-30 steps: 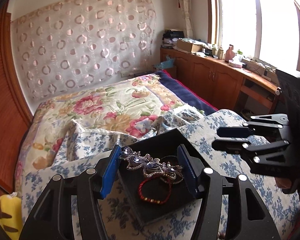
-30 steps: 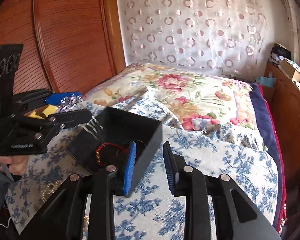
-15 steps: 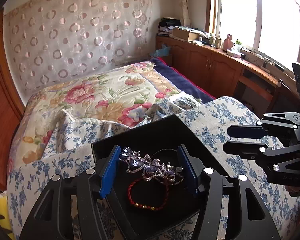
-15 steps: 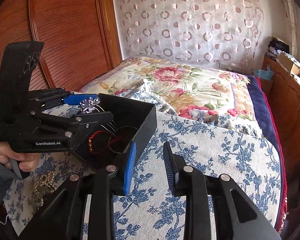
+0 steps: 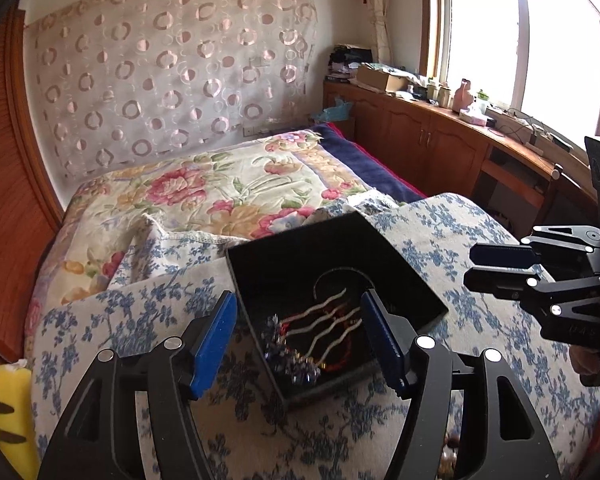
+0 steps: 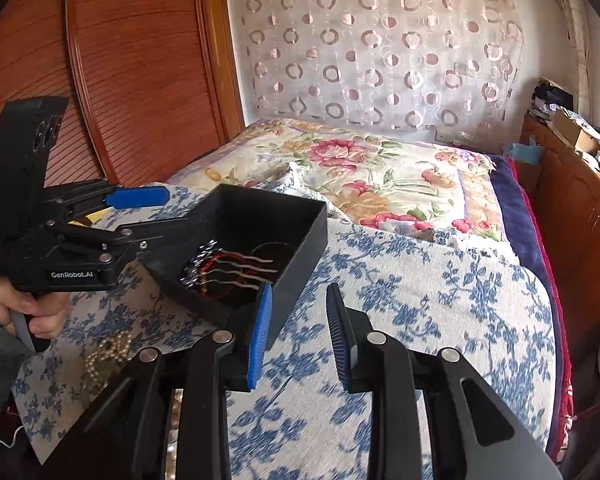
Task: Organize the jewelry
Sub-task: 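Withdraw both grippers from the box back toward the jewelry pile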
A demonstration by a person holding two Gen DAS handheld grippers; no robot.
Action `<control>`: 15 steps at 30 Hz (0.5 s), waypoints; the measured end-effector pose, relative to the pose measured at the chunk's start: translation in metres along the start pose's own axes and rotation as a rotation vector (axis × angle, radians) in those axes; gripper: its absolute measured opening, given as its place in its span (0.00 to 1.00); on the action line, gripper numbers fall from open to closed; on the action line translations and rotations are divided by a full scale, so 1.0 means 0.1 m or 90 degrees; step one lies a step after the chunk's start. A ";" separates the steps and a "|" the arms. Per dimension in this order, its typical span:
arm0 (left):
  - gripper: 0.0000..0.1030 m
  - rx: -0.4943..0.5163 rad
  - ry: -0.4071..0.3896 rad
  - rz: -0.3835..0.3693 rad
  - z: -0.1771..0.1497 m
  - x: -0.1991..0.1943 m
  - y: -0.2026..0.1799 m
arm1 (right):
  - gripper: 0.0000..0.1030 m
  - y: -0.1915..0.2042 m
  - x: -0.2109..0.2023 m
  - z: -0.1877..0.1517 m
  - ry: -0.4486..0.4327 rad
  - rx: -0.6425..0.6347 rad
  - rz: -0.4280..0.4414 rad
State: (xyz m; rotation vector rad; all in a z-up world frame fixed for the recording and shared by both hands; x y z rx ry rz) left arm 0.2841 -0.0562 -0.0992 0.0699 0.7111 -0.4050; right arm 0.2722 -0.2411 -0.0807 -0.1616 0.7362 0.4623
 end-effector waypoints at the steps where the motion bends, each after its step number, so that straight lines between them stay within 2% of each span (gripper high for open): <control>1: 0.60 -0.002 0.000 0.002 -0.05 -0.06 0.00 | 0.30 0.03 -0.02 -0.02 0.000 0.000 0.002; 15: 0.60 -0.033 0.011 0.023 -0.72 -0.56 0.00 | 0.30 0.52 -0.21 -0.50 0.023 -0.017 0.032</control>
Point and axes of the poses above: each gripper's, at about its wrist camera, not at the fingertips, and x roughly the way its jaws point, y to its left, z to its top, the point moved 10 cm from there along x, roughly the way its jaws point, and after that the axes turned 7 degrees about -z, right-handed, at the moved point
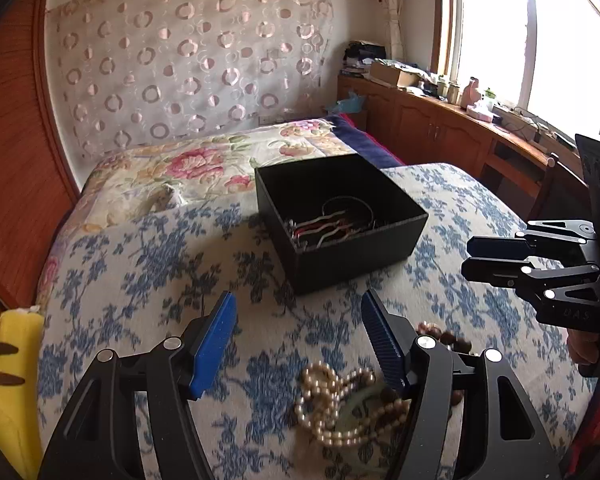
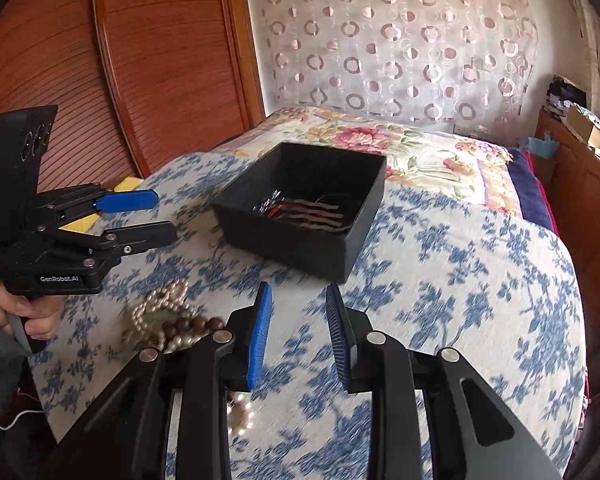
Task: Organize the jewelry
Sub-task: 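Withdraw both grippers from the box back toward the jewelry pile, then grasp the pearl necklace with the left gripper and lift it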
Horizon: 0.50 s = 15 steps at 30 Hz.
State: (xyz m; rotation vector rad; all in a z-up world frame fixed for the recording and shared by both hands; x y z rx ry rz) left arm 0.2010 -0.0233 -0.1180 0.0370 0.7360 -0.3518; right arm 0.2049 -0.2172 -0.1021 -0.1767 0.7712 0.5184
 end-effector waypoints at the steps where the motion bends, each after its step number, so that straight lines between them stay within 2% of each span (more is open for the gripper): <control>1: 0.60 -0.001 0.002 0.000 -0.04 -0.01 0.00 | 0.30 0.02 0.00 -0.03 0.003 0.000 0.000; 12: 0.60 -0.035 0.030 0.013 -0.57 -0.20 0.09 | 0.30 0.25 -0.16 -0.44 0.007 0.021 0.001; 15: 0.54 -0.042 0.039 0.005 -0.67 -0.22 0.08 | 0.30 0.31 -0.23 -0.56 0.003 0.026 0.000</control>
Point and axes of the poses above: each gripper's, at about its wrist camera, not at the fingertips, and x roughly the way its jaws point, y to its left, z to its top, the point moved 10 cm from there along x, roughly the way its jaws point, and after that the axes turned 7 degrees about -z, right-handed, at the moved point
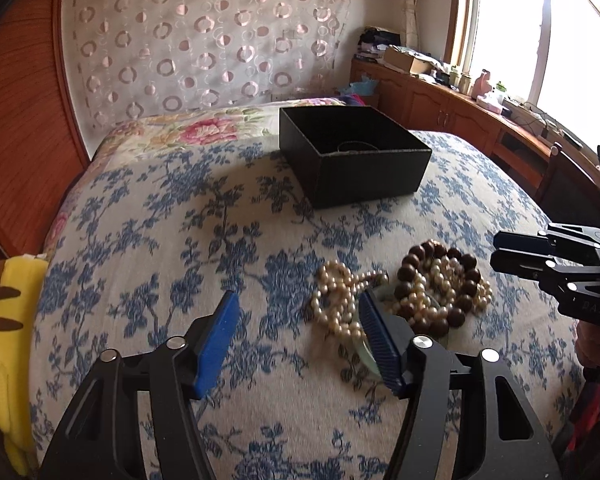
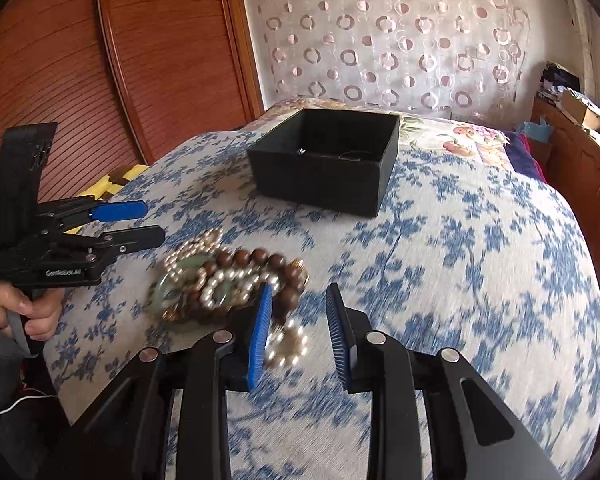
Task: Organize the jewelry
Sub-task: 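Grasp the pearl necklace with the left gripper and lift it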
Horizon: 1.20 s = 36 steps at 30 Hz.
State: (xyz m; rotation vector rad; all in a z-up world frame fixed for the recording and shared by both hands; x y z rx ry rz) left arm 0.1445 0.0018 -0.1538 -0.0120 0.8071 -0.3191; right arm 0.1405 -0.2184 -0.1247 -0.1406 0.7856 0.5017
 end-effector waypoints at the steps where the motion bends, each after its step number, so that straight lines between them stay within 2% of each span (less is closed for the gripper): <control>1: 0.51 -0.003 0.004 -0.004 -0.03 0.00 0.00 | 0.30 0.01 -0.02 -0.05 0.000 0.002 -0.002; 5: 0.40 -0.008 0.018 -0.011 -0.09 0.06 0.00 | 0.30 0.00 -0.06 -0.15 0.005 0.011 -0.007; 12: 0.33 0.004 0.031 -0.003 0.01 0.21 0.00 | 0.30 -0.04 -0.07 -0.29 0.010 0.018 -0.013; 15: 0.27 0.006 0.045 0.002 0.03 0.29 0.03 | 0.30 -0.05 -0.07 -0.29 0.009 0.021 -0.012; 23: 0.27 0.043 0.078 0.003 0.04 0.43 0.05 | 0.30 -0.04 -0.06 -0.29 0.007 0.018 -0.012; 25: 0.26 0.049 0.078 0.003 0.06 0.45 0.05 | 0.30 -0.03 -0.06 -0.29 0.007 0.017 -0.012; 28: 0.05 0.059 0.078 -0.003 0.06 0.45 0.02 | 0.30 -0.03 -0.05 -0.29 0.007 0.018 -0.011; 33: 0.04 0.047 0.064 0.021 0.07 0.39 0.11 | 0.30 -0.01 -0.06 -0.29 0.009 0.018 -0.009; 36: 0.04 0.025 0.033 0.032 0.13 0.24 0.19 | 0.30 -0.01 -0.06 -0.29 0.011 0.019 -0.008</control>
Point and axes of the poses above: each gripper's, at about its wrist camera, not at the fingertips, and x roughly the way its jaws point, y to its left, z to its top, the point moved 10 cm from there along x, roughly the way its jaws point, and after that the axes turned 7 degrees about -z, right-handed, at the moved point
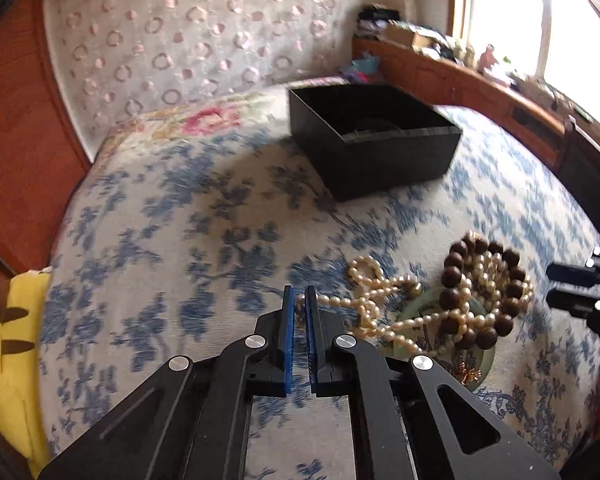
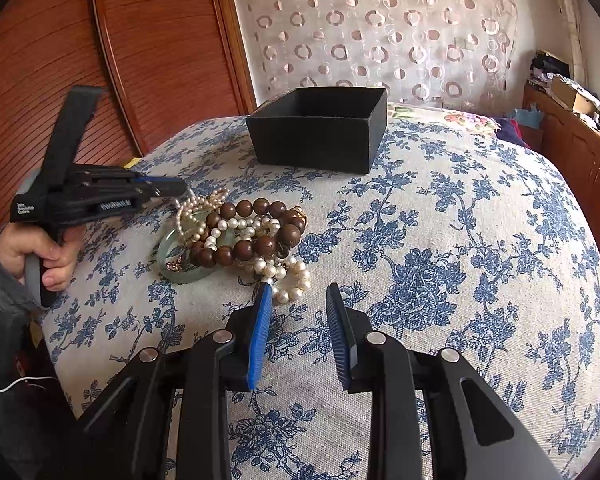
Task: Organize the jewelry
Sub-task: 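Grasp the pearl necklace with the left gripper and lift it, then lift the pearl necklace with the left gripper while the right gripper grasps the brown bead bracelet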
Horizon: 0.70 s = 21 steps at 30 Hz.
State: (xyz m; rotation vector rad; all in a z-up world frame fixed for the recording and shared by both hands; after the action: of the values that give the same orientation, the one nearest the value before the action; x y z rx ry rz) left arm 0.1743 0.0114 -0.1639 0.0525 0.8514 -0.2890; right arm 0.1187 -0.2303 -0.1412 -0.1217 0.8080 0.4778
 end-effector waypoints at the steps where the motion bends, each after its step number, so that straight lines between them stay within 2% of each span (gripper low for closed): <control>1: 0.04 -0.019 -0.016 -0.016 0.02 -0.08 0.01 | 0.30 0.00 0.00 0.01 0.002 0.002 0.005; 2: 0.04 -0.036 -0.035 -0.031 0.06 -0.19 0.02 | 0.30 0.01 -0.01 0.04 0.001 0.002 0.010; 5: 0.04 -0.036 -0.078 -0.013 0.13 -0.46 0.01 | 0.30 0.04 -0.08 0.18 -0.017 -0.014 0.003; 9: 0.04 -0.037 -0.109 -0.012 0.18 -0.69 -0.03 | 0.30 0.06 -0.08 0.32 -0.026 -0.036 -0.007; 13: 0.04 -0.033 -0.139 -0.004 0.26 -0.91 -0.05 | 0.30 0.06 0.05 0.39 -0.010 -0.041 -0.005; 21: 0.04 -0.025 -0.157 -0.008 0.25 -1.04 -0.10 | 0.30 0.05 0.36 0.49 0.034 -0.036 0.009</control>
State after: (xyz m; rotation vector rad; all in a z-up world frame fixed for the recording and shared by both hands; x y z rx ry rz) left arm 0.1254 0.0214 -0.0687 -0.0255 0.6125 -0.2840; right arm 0.1706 -0.1991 -0.1333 -0.1819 0.8482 0.5125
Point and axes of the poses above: each gripper's, at about its wrist camera, not at the fingertips, and x roughly the way its jaws point, y to its left, z to its top, the point moved 10 cm from there along x, roughly the way its jaws point, and after that the axes turned 7 degrees about -z, right-handed, at the moved point
